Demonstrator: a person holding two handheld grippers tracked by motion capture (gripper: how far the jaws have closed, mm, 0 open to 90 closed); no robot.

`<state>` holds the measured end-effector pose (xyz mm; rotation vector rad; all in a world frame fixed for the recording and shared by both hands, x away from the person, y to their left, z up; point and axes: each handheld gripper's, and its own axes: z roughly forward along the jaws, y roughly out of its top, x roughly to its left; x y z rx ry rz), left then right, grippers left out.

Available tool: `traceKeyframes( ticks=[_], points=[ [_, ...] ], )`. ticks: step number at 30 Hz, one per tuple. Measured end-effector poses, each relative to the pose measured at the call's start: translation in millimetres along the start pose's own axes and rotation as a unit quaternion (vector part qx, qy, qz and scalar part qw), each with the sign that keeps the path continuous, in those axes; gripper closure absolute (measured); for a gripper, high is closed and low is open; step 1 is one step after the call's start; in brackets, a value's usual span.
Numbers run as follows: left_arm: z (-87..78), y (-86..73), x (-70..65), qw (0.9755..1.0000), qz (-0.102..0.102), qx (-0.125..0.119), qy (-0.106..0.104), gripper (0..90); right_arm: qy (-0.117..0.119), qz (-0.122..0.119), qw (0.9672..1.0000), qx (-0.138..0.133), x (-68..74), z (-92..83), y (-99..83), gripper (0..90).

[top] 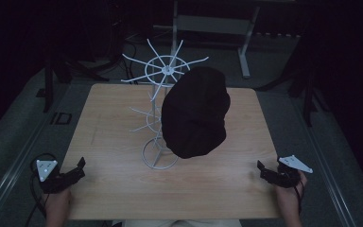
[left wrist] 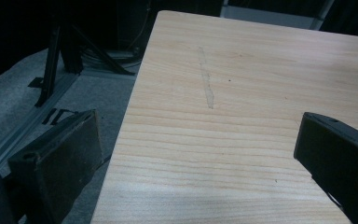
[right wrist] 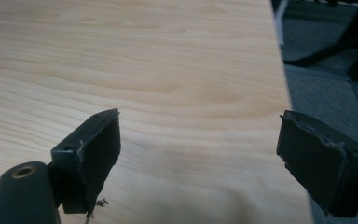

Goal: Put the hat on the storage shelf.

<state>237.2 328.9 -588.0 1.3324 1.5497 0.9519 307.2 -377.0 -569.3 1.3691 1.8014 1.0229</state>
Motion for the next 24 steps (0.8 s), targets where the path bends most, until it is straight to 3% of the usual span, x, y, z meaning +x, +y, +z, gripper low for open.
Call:
traceKeyframes(
  ticks=[5, 11, 24],
  points=[
    [0.2, 0.0, -0.1, 1.0, 0.0, 0.0, 0.001, 1.4, -0.039, 0.01, 0.9992, 0.002, -8.5, -5.9, -7.1, 13.4],
    [0.0, 0.0, 0.0, 1.0, 0.0, 0.001, 0.0, 1.4, -0.043, 0.023, 0.9988, 0.003, -14.6, -7.8, -8.3, 13.5],
    [-0.1, -0.1, 0.1, 1.0, 0.001, 0.0, -0.001, 1.5, -0.045, 0.017, 0.9988, 0.01, -14.3, -5.4, -7.2, 13.6]
  ],
)
